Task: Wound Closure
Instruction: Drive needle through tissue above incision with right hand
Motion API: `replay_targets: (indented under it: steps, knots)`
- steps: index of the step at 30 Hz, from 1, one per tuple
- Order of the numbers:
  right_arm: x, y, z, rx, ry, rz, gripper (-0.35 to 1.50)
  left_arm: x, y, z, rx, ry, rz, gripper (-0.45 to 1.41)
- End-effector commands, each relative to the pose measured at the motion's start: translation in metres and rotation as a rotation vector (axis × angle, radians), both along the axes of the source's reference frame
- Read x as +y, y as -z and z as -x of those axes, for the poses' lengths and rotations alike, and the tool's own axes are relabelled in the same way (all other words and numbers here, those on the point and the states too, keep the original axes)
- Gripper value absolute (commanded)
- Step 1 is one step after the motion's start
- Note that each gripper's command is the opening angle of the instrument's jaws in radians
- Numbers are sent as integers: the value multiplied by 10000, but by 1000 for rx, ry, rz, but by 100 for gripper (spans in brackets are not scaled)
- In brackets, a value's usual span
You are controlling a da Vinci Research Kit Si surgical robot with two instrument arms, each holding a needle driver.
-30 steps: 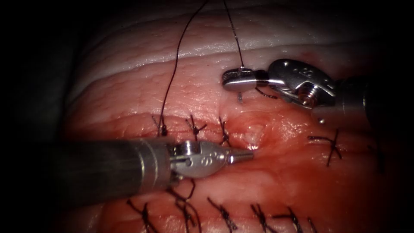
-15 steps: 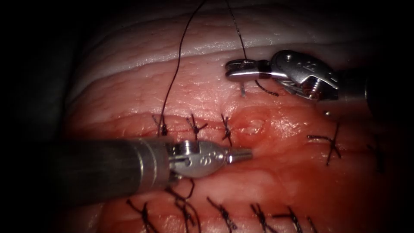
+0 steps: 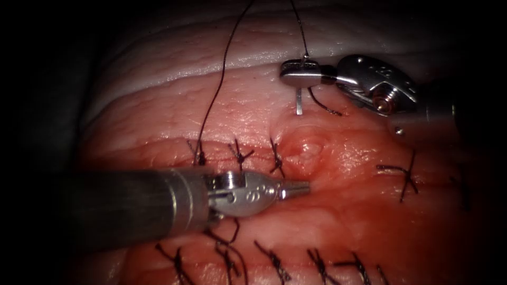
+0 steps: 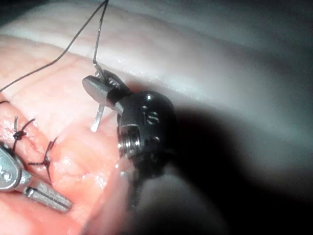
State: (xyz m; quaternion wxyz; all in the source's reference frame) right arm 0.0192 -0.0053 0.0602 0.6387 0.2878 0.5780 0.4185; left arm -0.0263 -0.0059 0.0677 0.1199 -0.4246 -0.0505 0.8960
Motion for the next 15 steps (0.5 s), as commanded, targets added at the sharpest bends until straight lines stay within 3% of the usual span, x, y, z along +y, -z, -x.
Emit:
replay_targets:
  steps: [1, 5, 15]
  knots:
    - [-8, -1, -10, 11, 38, -78, -35, 1, -5, 5, -1, -1, 0, -35]
    - [-30, 1, -11, 16, 95, -166, -35, 2, -5, 5, -2, -2, -1, -35]
    - [-80, 16, -15, 70, 177, -226, -35, 4, -4, 3, -4, -3, -4, -35]
